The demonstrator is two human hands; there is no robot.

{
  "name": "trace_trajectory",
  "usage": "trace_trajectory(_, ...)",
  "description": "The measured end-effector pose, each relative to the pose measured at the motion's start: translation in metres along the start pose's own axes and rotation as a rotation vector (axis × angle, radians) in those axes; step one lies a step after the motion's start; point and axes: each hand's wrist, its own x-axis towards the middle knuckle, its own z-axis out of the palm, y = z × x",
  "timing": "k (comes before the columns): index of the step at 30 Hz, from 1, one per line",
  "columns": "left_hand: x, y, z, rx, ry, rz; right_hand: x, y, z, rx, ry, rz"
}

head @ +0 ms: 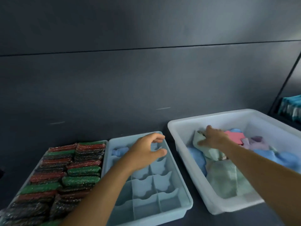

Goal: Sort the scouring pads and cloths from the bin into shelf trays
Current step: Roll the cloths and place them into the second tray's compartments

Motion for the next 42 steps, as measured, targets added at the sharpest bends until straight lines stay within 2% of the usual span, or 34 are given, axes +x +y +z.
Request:
trace_trajectory(2,-0.005,0.001,0.009,-0.09,0.013,-0.039,-0.005,0.006,0.006,-0.066,-0.071,0.017)
trace_trajectory(4,-0.012,0.001,0.013,-0.175,0.049,-0.067,-0.007,0.006,0.002,-0.051,-0.061,0.006)
trace_trajectory(9,-0.023,0.007,0.01,-0.377,0.195,-0.109,0.0,0.0,-0.019,0.445,0.1,-0.221)
trace_trajectory(12,-0.027,0.021,0.009,-0.53,0.239,-0.103,-0.027,-0.019,-0.045,0.765,0.108,-0.425)
trace_trajectory(15,-0.025,0.039,0.008,-0.687,0.262,-0.095,-0.061,-0.045,-0.065,0.934,0.169,-0.549)
trace_trajectory(19,-0.016,0.058,0.001,-0.791,0.294,-0.064,-0.107,-0.079,-0.074,1.079,0.196,-0.72)
trace_trajectory(23,-0.018,0.06,-0.017,-0.951,0.45,0.049,-0.133,-0.092,-0.064,0.994,0.189,-0.863)
trace_trajectory(26,-0.025,0.053,-0.039,-1.038,0.352,0.079,-0.144,-0.09,-0.057,1.07,0.097,-0.852)
trace_trajectory(29,-0.032,0.049,-0.058,-1.168,0.236,0.019,-0.138,-0.086,-0.054,1.123,0.175,-0.723)
trace_trajectory(30,-0.035,0.049,-0.061,-1.19,0.206,0.001,-0.137,-0.086,-0.054,1.087,0.151,-0.705)
trace_trajectory(32,-0.039,0.048,-0.064,-1.205,0.159,-0.034,-0.139,-0.089,-0.053,1.032,-0.029,-0.767)
trace_trajectory(34,-0.044,0.046,-0.063,-1.231,0.109,-0.08,-0.143,-0.094,-0.056,1.079,-0.109,-0.863)
trace_trajectory(38,-0.051,0.037,-0.058,-1.319,-0.002,-0.079,-0.144,-0.106,-0.079,1.346,-0.152,-0.932)
trace_trajectory(42,-0.06,0.033,-0.048,-1.235,-0.146,-0.095,-0.154,-0.123,-0.11,1.268,-0.122,-0.888)
